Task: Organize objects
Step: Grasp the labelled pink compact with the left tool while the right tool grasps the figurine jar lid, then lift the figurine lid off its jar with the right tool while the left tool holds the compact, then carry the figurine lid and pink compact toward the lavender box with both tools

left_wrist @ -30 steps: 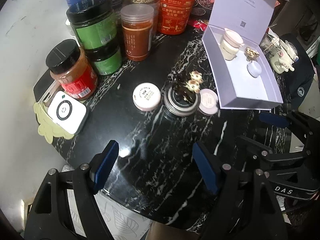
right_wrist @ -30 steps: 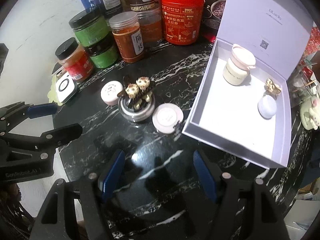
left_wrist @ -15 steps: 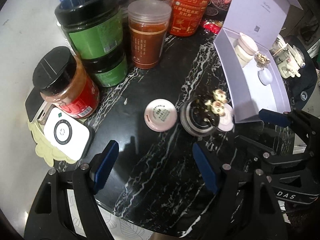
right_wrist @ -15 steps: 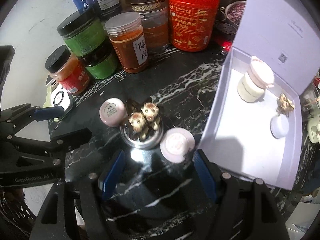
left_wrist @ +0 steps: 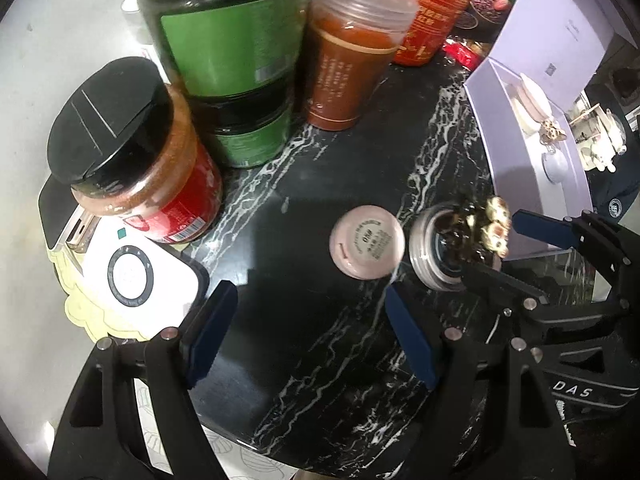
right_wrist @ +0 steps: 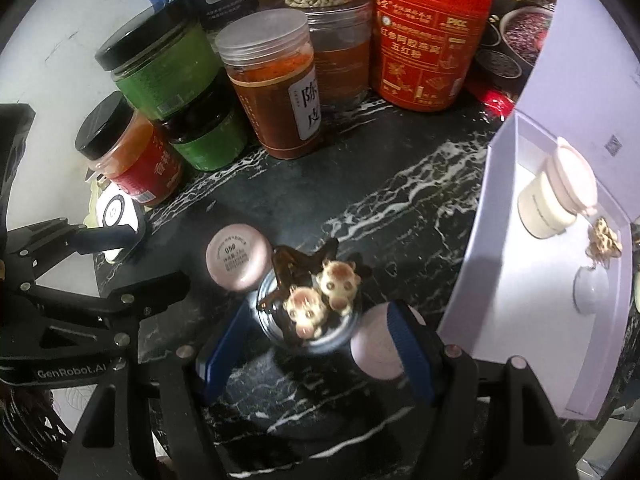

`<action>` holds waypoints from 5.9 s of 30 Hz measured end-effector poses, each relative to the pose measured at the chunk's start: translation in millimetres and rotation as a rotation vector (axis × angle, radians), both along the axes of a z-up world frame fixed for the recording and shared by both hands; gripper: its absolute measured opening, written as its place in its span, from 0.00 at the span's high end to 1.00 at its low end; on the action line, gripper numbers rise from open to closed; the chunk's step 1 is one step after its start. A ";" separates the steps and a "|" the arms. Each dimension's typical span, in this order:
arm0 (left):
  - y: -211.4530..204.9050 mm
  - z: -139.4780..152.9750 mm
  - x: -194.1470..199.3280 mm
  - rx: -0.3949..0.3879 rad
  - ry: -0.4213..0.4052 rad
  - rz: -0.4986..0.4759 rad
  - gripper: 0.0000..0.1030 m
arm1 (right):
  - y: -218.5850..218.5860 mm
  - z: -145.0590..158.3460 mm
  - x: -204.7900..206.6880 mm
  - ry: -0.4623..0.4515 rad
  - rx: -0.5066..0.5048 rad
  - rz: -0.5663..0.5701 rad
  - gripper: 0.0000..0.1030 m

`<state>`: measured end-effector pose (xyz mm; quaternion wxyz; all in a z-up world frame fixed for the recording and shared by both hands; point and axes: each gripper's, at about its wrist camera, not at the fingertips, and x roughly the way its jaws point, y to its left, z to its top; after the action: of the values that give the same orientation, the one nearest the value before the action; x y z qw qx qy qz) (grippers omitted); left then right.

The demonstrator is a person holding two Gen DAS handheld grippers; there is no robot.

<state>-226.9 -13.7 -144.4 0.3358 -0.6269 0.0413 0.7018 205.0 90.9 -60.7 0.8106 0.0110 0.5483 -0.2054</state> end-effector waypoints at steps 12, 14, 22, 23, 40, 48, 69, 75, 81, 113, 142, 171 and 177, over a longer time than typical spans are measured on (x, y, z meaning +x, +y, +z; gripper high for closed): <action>14.7 -11.8 -6.3 -0.009 -0.012 -0.043 0.27 | -11.5 -6.7 1.7 -0.013 0.073 -0.043 0.44; 19.9 -14.0 -5.8 -0.010 -0.013 -0.057 0.27 | -13.8 -7.0 -0.6 -0.009 0.072 -0.042 0.48; 48.1 -22.3 0.7 -0.016 0.004 -0.137 0.27 | -16.4 -2.5 -12.9 -0.018 0.071 -0.024 0.50; 51.2 -23.0 1.3 -0.012 0.002 -0.144 0.27 | -16.9 -2.4 -13.3 -0.019 0.070 -0.023 0.50; 73.4 -25.1 8.5 -0.014 0.099 -0.199 0.27 | -24.1 2.9 -13.5 -0.062 0.097 -0.013 0.48; 75.4 -20.5 8.4 -0.007 0.119 -0.196 0.41 | -29.9 5.0 -5.1 -0.082 0.109 -0.015 0.42; 65.0 -12.8 26.0 -0.013 0.086 -0.154 0.52 | -11.0 -2.3 -11.7 -0.089 0.075 0.082 0.53; 64.1 -9.1 41.1 -0.001 0.061 -0.147 0.52 | -4.3 -0.6 -23.0 -0.093 0.058 0.099 0.53; 61.2 -5.7 58.6 0.004 0.031 -0.135 0.52 | 1.8 1.3 -38.2 -0.099 0.056 0.109 0.53; 53.7 31.9 191.2 0.016 0.095 -0.221 0.52 | 11.6 23.9 -195.7 -0.108 0.003 0.081 0.53; 116.9 88.5 291.9 0.047 0.170 -0.424 0.52 | -13.6 47.8 -320.2 -0.121 -0.028 -0.071 0.53; 173.3 105.4 255.1 0.044 0.209 -0.494 0.52 | -60.3 73.9 -295.6 -0.150 -0.026 -0.115 0.53; 177.9 102.4 234.6 0.032 0.208 -0.474 0.52 | -73.9 74.5 -278.5 -0.143 -0.012 -0.101 0.53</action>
<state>7.8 164.2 -42.0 0.4947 -0.5190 0.2100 0.6647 -73.5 17.0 13.8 0.8362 0.0483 0.4867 -0.2479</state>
